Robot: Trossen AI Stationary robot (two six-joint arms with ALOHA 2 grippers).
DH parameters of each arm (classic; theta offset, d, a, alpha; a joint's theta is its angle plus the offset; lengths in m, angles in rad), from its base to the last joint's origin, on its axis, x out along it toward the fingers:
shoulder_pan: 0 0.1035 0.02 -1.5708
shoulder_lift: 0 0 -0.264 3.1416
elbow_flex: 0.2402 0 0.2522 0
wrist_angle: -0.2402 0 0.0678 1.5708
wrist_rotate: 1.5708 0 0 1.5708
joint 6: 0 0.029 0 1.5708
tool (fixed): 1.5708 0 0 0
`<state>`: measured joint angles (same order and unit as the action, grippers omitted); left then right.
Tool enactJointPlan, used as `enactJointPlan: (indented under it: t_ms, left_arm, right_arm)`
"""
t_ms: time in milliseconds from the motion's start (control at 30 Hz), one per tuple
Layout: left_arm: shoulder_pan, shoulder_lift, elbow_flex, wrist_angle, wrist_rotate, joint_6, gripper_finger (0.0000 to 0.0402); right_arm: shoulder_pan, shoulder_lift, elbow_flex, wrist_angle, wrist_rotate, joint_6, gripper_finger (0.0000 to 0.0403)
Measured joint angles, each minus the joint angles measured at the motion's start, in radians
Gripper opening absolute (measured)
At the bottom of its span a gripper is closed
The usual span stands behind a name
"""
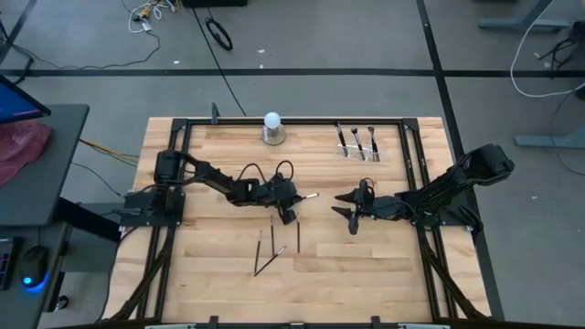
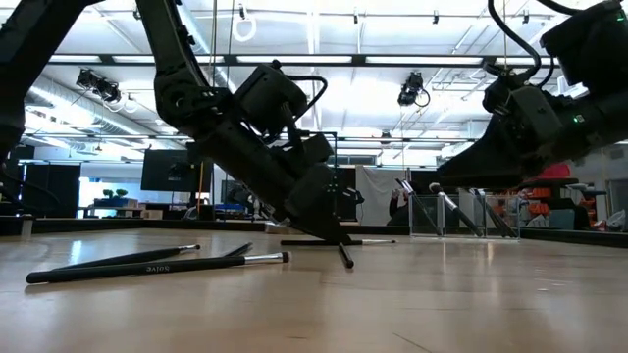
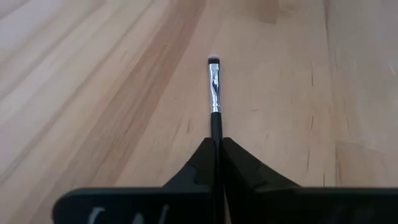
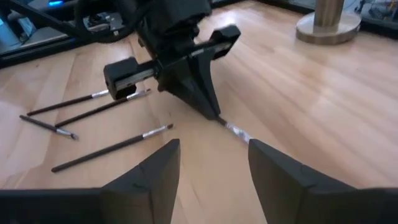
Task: Put items in baskets/containers
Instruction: Put the silver eyeshadow brush into the transparent organizer
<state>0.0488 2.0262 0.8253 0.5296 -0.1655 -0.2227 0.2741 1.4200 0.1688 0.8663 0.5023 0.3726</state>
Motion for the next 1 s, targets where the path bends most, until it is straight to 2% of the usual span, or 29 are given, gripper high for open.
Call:
enactJointPlan:
  t_ms: [233, 400, 700, 867, 1000]
  left_arm:
    - [-0.053, -0.075, 0.000, 0.060, -0.094, 0.068, 0.0016]
    - [-0.104, -0.091, 0.006, 0.134, -0.097, 0.083, 0.0012]
    - [-0.192, -0.093, 0.009, 0.362, -0.130, 0.163, 0.0015]
    - [-0.208, -0.093, 0.010, 0.375, -0.130, 0.167, 0.0018]
    - [-0.209, -0.094, 0.011, 0.371, -0.131, 0.167, 0.0017]
  right_arm:
    - [0.005, 0.000, 0.000, -0.040, -0.031, 0.037, 0.0191]
    - [0.016, 0.014, 0.000, -0.003, -0.032, 0.017, 0.0191]
    - [0.044, 0.238, 0.035, 0.283, -0.049, -0.096, 0.0191]
    - [0.051, 0.351, 0.108, 0.491, -0.017, -0.223, 0.0191]
    - [0.050, 0.361, 0.119, 0.544, 0.017, -0.267, 0.0190]
